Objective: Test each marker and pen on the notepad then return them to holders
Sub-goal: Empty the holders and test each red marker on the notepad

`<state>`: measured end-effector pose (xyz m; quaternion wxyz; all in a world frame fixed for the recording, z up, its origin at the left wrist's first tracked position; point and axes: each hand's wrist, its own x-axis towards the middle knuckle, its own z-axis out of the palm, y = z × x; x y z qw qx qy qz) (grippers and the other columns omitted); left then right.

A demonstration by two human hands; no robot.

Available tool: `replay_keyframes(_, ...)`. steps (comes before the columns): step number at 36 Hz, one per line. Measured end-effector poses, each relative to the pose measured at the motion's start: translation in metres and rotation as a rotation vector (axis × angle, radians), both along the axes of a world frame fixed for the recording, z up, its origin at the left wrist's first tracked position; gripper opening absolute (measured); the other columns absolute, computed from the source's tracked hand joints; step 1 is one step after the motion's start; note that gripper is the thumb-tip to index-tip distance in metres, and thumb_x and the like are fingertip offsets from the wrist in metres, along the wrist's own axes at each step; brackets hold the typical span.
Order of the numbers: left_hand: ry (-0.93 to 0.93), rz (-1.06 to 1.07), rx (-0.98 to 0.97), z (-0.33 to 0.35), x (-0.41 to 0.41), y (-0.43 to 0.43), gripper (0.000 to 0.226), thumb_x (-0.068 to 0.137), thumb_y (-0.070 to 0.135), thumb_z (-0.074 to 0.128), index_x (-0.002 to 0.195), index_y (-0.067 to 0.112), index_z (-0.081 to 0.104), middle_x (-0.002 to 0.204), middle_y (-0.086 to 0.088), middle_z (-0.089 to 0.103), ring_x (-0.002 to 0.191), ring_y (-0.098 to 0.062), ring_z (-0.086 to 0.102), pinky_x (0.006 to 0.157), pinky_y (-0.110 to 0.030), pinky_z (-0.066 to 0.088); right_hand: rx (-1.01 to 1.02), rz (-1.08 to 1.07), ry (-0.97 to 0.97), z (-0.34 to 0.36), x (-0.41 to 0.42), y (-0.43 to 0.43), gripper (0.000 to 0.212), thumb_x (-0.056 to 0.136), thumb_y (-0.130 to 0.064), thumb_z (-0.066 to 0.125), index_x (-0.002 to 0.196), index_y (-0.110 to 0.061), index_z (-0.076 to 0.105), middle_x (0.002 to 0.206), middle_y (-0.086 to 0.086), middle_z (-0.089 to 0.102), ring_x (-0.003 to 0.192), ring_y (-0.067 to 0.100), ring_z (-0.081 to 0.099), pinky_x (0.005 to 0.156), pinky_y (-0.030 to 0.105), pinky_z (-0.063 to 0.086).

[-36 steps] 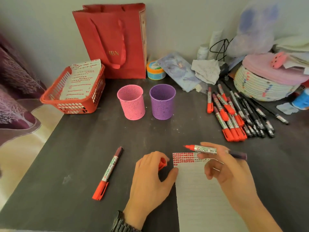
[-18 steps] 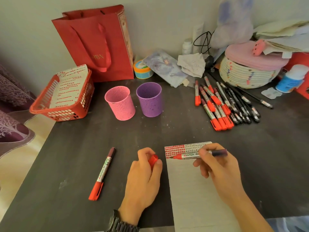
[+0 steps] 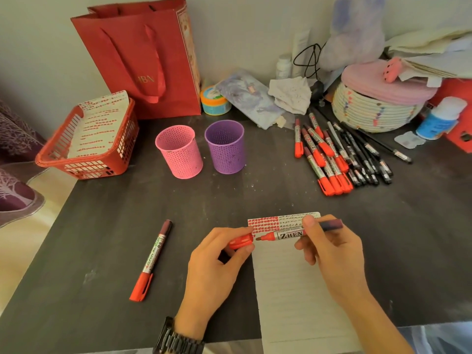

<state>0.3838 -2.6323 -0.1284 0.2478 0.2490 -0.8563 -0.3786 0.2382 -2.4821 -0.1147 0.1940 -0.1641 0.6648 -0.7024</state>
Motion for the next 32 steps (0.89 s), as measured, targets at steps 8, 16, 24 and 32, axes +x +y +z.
replay_keyframes(8, 0.012, -0.025, -0.012, -0.003, 0.0001, -0.0005, 0.03, 0.085, 0.046, 0.067, 0.114, 0.052, 0.064, 0.11, 0.027, 0.062, 0.092, -0.009, 0.062, 0.071, -0.009, 0.045, 0.08, 0.05, 0.052, 0.0032, 0.0046, -0.0017, 0.025, 0.077, -0.055, 0.068, 0.083, -0.031, 0.073, 0.07, 0.004, 0.074, 0.046, 0.009, 0.057, 0.046, 0.017, 0.046)
replay_keyframes(16, 0.027, -0.069, 0.018, -0.0054, 0.0028, -0.0015, 0.03, 0.088, 0.047, 0.067, 0.118, 0.045, 0.067, 0.109, 0.022, 0.064, 0.087, -0.014, 0.063, 0.071, -0.019, 0.051, 0.102, 0.077, 0.038, 0.005, 0.0065, -0.001, 0.024, 0.075, -0.054, 0.07, 0.086, -0.034, 0.076, 0.07, 0.004, 0.075, 0.047, 0.008, 0.056, 0.046, 0.016, 0.046)
replay_keyframes(24, 0.006, -0.092, 0.009, -0.0057, 0.0024, -0.0005, 0.035, 0.089, 0.062, 0.056, 0.12, 0.049, 0.064, 0.11, 0.028, 0.061, 0.089, -0.012, 0.062, 0.073, -0.023, 0.052, 0.159, 0.136, 0.064, 0.0026, 0.0068, -0.0015, 0.033, 0.066, -0.054, 0.074, 0.085, -0.027, 0.079, 0.07, 0.003, 0.076, 0.047, 0.006, 0.057, 0.046, 0.015, 0.046)
replay_keyframes(32, -0.016, -0.091, -0.038, -0.0075, 0.0017, -0.0001, 0.035, 0.093, 0.062, 0.05, 0.123, 0.048, 0.061, 0.112, 0.027, 0.059, 0.087, -0.008, 0.062, 0.071, -0.02, 0.053, 0.207, 0.162, 0.128, 0.0027, 0.0053, -0.0022, 0.025, 0.068, -0.055, 0.072, 0.079, -0.034, 0.076, 0.063, 0.003, 0.072, 0.045, 0.006, 0.057, 0.046, 0.015, 0.045)
